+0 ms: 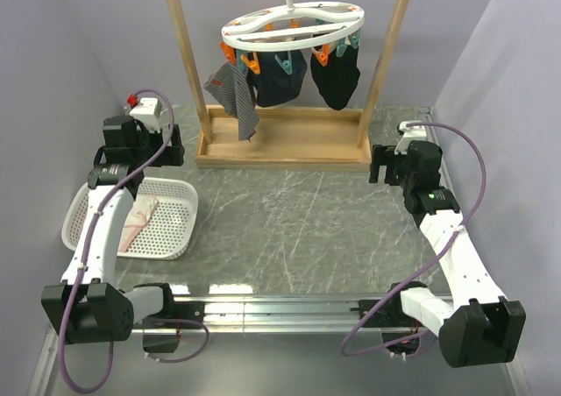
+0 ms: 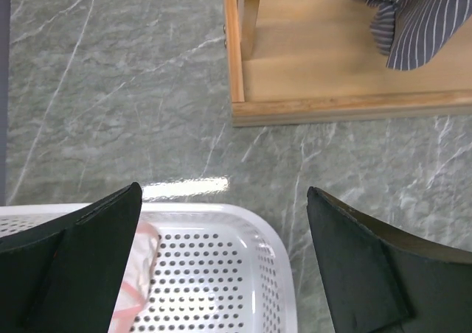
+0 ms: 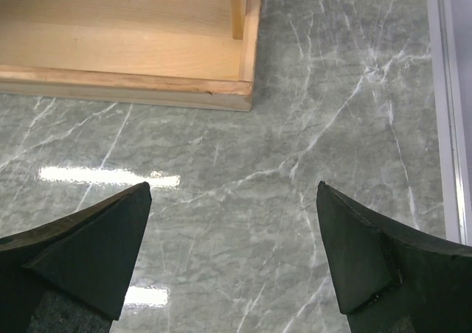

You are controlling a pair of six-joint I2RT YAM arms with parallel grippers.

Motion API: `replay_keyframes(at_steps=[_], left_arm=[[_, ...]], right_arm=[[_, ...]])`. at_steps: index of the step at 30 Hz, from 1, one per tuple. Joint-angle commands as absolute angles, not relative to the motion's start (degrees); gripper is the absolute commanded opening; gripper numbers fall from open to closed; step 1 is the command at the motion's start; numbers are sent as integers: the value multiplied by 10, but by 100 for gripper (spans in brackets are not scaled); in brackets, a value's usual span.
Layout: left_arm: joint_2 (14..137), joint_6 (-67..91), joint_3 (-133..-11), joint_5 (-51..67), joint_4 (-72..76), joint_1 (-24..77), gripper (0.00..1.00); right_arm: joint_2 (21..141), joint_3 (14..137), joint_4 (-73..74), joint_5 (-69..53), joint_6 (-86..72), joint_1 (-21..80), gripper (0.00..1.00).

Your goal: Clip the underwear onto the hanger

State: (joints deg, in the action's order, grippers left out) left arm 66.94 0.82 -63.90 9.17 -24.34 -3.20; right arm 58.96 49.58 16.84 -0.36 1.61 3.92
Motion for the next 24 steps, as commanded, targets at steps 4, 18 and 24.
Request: replay_keyframes(at_steps=[4, 18, 24], left_arm=[[695, -93, -729, 104, -329, -34, 99], [821, -358, -862, 167, -574, -241, 99], [875, -500, -848, 107, -577, -312, 96]], right_arm=[[586, 525, 170, 5, 32, 42, 100], [614, 553, 216, -90, 77, 42, 100], [633, 569, 236, -127, 85, 42, 100]])
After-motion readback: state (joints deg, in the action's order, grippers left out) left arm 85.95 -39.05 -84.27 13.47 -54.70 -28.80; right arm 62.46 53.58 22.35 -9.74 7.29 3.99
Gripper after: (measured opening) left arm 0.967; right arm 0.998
